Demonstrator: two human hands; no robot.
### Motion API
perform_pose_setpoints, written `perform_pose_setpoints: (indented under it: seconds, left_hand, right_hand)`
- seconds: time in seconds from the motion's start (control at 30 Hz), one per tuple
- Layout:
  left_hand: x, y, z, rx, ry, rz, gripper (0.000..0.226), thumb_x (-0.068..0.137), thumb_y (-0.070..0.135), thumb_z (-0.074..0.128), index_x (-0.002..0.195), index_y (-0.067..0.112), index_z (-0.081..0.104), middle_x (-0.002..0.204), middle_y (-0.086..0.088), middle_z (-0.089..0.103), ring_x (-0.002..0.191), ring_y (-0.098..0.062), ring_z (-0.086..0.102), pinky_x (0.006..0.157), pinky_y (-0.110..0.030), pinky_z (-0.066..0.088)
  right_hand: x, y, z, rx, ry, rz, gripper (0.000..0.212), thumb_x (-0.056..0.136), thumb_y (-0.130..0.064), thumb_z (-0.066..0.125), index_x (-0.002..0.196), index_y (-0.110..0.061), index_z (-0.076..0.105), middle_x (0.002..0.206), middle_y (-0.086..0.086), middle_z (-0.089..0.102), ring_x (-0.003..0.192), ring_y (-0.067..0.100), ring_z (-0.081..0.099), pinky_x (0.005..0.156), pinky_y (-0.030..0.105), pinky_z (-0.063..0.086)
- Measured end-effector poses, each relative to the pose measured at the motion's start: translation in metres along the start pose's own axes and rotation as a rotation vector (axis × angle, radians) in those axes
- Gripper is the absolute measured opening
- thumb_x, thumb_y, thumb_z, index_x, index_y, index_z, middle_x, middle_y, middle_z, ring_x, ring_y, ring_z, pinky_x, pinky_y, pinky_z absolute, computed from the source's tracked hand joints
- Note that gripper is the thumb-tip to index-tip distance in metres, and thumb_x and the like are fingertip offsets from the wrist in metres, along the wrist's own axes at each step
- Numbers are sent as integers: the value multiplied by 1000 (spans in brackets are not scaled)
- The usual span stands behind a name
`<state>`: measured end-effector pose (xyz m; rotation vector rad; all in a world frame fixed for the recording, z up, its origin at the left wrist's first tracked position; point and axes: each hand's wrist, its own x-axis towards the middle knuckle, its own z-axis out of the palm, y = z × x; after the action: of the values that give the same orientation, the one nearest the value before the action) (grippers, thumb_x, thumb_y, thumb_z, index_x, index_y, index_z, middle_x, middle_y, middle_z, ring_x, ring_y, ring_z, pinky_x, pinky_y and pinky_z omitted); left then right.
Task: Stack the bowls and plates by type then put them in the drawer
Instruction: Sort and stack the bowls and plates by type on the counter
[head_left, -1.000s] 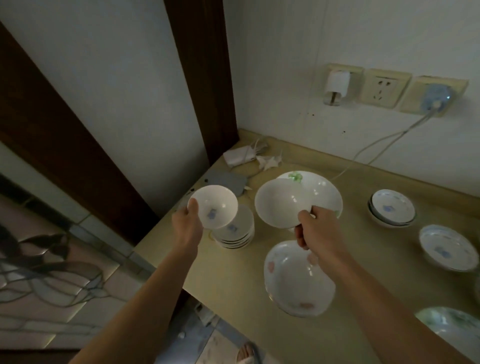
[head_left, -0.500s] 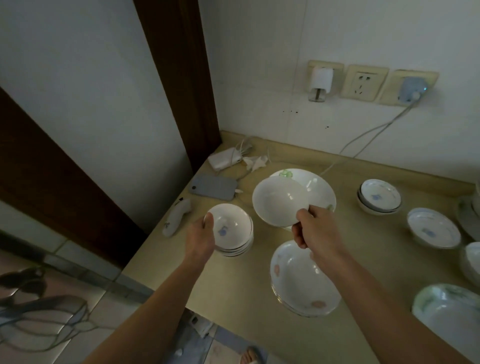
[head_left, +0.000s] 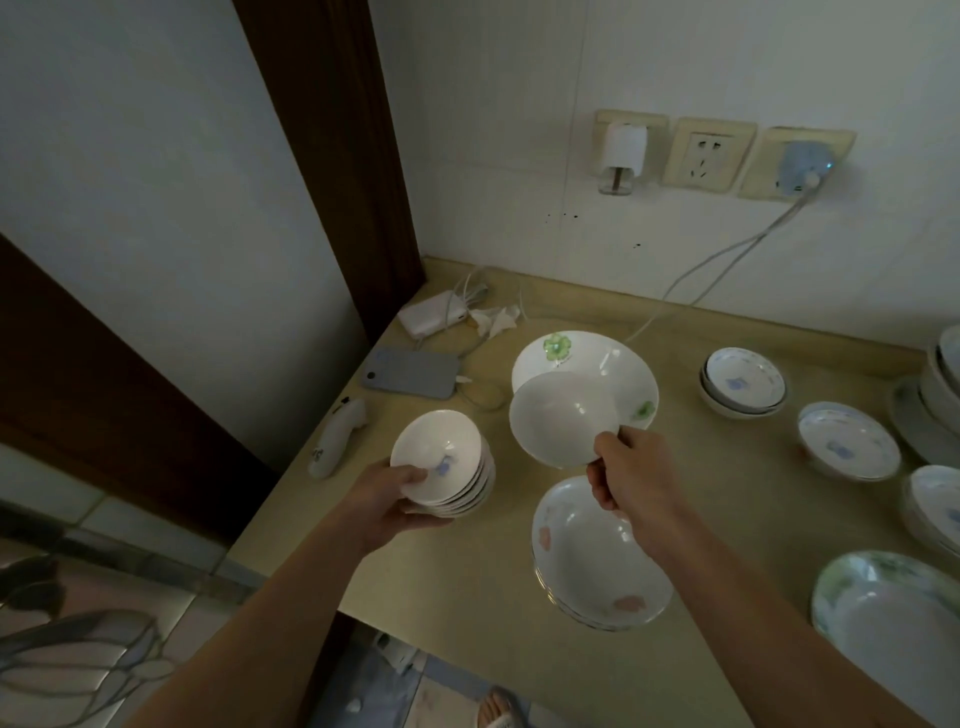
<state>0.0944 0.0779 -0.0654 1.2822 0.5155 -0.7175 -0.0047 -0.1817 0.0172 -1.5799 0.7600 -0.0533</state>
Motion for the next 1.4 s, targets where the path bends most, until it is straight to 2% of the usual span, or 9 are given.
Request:
perform_pose_setpoints:
  seconds: [0.2,0.3,0.4,0.47,0.67,0.83,1.0,1.1,1.4]
  left_hand:
    - [-3,-12,-19,-213,4,25,55,76,-3,73,128,0,54,123,-29,64,99,-48,71,78,-58,58]
    - [-5,-14,-31,-307,15,47,57,73,-1,74,126,-1,55,117,-29,68,100,-47,71,78,-56,59]
    - [-14,-7,-43,-313,3,77,62,76,1,72,134,-1,49,125,-30,64,106,-47,68,88,-60,57]
    - [-21,-1,-50,-316,-18,98,65,78,0,70,138,2,46,130,-29,61,108,-48,67,84,-59,58]
    - [-36,12,-64,-323,-80,172,54,79,1,69,130,9,54,120,-23,68,103,-45,70,75,-54,60]
    - [-36,17,-65,-290,-69,201,66,79,1,72,141,6,48,134,-27,59,109,-47,67,81,-57,58]
    - [-34,17,-56,-265,-105,225,46,81,1,70,123,15,59,109,-16,76,101,-43,71,76,-55,60]
    - [-30,17,-49,-249,-116,236,47,86,-2,67,128,18,58,119,-18,71,104,-46,69,78,-59,59]
    - [-20,14,-33,-231,-104,162,50,82,0,70,130,7,58,126,-24,66,106,-49,68,79,-59,58]
  right_hand:
    - [9,9,7,-126,-22,-28,20,89,-7,46,73,-9,58,46,3,54,36,14,43,39,24,34]
    - [13,11,16,-238,-64,-60,19,90,-9,47,82,-9,63,48,4,57,37,14,47,41,24,37]
    - [20,9,30,-362,-135,-97,19,90,-8,47,90,-9,66,50,5,59,37,13,50,41,22,39]
    - [26,6,43,-441,-189,-110,19,90,-6,47,93,-6,66,53,7,60,37,14,51,40,22,40]
    - [47,4,78,-581,-379,-53,22,95,-6,45,102,0,65,69,16,67,55,25,61,49,28,49]
    - [57,12,96,-690,-500,4,26,97,-9,44,104,3,65,71,15,70,52,22,60,47,25,48]
    - [64,16,99,-692,-514,105,24,103,-11,45,113,3,61,69,14,66,46,17,53,45,25,42]
    - [68,15,97,-685,-526,161,25,105,-13,46,116,6,58,66,13,62,45,17,51,42,24,41]
    - [77,12,90,-702,-600,255,16,102,-11,58,94,3,57,69,15,66,51,20,60,51,29,52]
